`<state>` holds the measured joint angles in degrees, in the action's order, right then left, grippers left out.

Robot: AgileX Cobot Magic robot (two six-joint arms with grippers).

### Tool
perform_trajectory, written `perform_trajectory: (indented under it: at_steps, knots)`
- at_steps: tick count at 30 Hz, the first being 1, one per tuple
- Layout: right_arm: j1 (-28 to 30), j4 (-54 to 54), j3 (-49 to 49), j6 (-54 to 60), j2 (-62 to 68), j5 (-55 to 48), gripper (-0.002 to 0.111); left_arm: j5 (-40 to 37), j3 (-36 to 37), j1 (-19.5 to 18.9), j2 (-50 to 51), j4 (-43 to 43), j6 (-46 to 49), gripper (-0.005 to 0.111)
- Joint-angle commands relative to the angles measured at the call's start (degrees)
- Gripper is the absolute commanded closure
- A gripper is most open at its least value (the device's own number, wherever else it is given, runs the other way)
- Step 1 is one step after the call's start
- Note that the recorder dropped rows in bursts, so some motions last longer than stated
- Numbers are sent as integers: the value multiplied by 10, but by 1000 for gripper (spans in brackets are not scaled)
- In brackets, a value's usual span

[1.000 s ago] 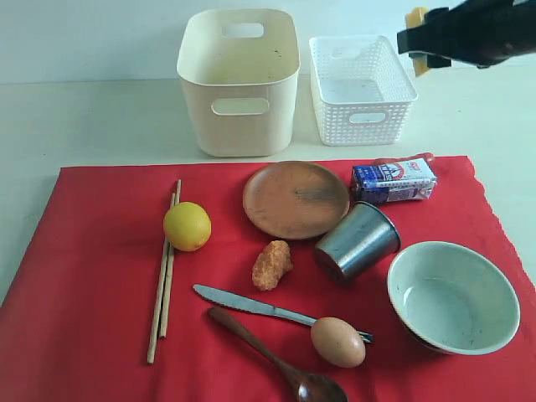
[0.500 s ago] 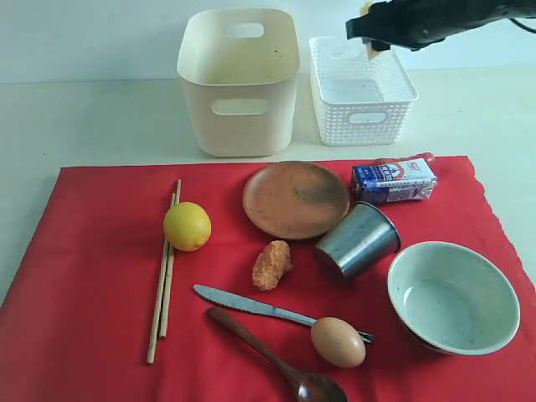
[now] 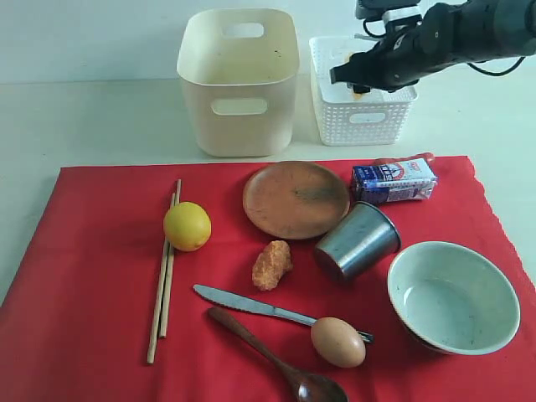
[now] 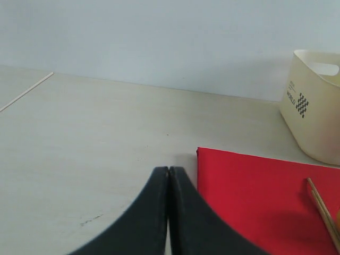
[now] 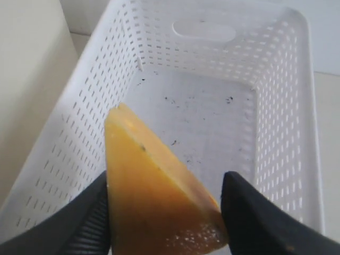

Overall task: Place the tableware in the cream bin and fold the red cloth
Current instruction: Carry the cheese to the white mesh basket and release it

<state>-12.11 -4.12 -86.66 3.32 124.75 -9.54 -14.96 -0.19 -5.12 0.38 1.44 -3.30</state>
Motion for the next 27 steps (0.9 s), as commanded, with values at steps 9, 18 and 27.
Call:
perform_trajectory:
  at_steps: [9,18,27]
  knots:
    - [-2,-1,-6,-4,-5,22,32,2,2,0,-4,4,1,104]
    - [-2,2,-6,-6,-163,-195,33,2,2,0,-4,4,1,104]
    - [-6,-10,-6,49,-266,-399,33,2,2,0,-4,4,1,104]
